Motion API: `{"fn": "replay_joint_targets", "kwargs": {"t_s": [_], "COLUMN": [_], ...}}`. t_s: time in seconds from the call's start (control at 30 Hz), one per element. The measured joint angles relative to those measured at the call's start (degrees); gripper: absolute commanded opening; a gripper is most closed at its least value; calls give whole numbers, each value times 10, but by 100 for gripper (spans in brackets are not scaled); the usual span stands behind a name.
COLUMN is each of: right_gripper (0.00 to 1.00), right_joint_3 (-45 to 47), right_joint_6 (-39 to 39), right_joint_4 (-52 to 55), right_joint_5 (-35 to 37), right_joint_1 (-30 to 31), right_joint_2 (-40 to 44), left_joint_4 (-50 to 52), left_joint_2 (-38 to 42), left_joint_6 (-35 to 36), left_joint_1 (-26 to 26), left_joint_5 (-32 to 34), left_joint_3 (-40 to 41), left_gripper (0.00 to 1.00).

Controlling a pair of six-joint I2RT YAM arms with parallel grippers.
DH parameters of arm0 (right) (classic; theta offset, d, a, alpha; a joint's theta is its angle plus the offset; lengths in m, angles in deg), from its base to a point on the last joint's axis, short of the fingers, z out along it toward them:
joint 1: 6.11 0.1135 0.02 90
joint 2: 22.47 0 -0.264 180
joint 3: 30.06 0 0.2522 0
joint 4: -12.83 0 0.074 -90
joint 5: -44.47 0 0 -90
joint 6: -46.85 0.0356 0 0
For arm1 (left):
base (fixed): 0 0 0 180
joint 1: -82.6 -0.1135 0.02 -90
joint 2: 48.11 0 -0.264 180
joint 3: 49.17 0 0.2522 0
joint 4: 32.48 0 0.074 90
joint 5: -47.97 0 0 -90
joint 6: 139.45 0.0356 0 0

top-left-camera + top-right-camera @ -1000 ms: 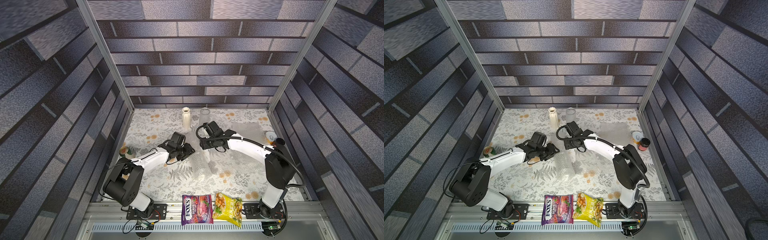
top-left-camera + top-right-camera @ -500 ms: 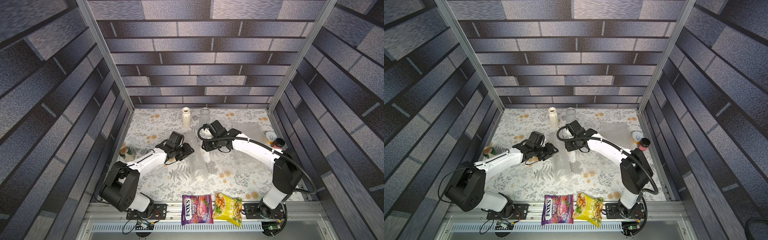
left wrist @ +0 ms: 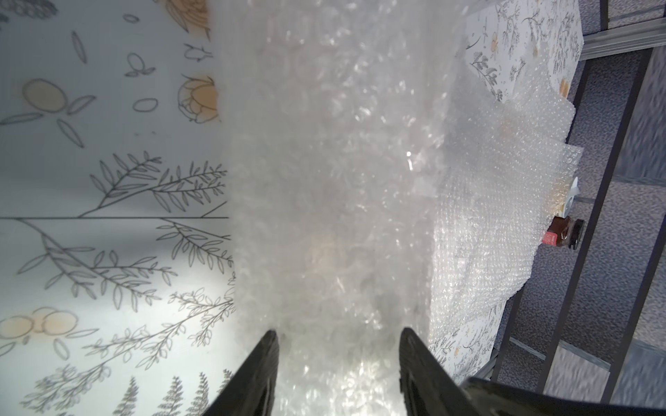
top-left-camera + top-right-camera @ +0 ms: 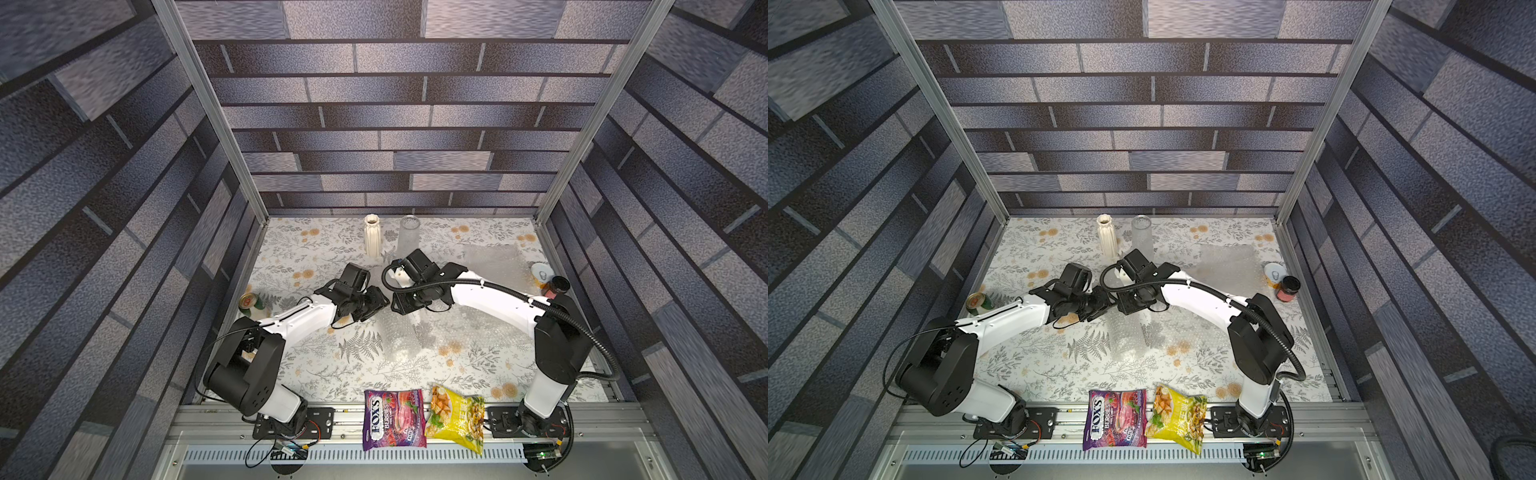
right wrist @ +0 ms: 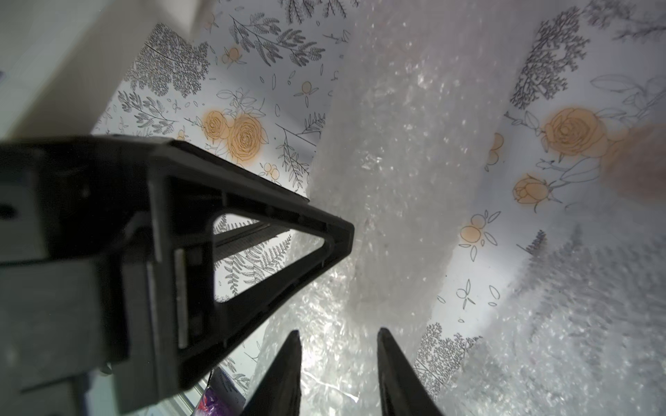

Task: Unwrap the vase from the bubble wrap
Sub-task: Unwrap the bubble wrap at the center of the board.

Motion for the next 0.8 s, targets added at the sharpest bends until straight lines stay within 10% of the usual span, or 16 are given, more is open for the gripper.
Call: {"fn": "replay_joint_targets", "kwargs": {"t_s": [0.33,0.8], "right_gripper": [36,37], "right_joint_3": [12,11], "right_joint_6": [8,9], "right_joint_4": [4,7], "right_joint_5": [12,44], "right_joint_1": [5,2], "right_joint_2": [-10,-15], "left_joint_4": [24,5], "left_joint_2": [18,115], "left_joint_6": [25,136], "left_joint_1": [4,96], "left_joint_5": [19,210], "left_joint_3": [-1,59], "left_gripper": [67,75]}}
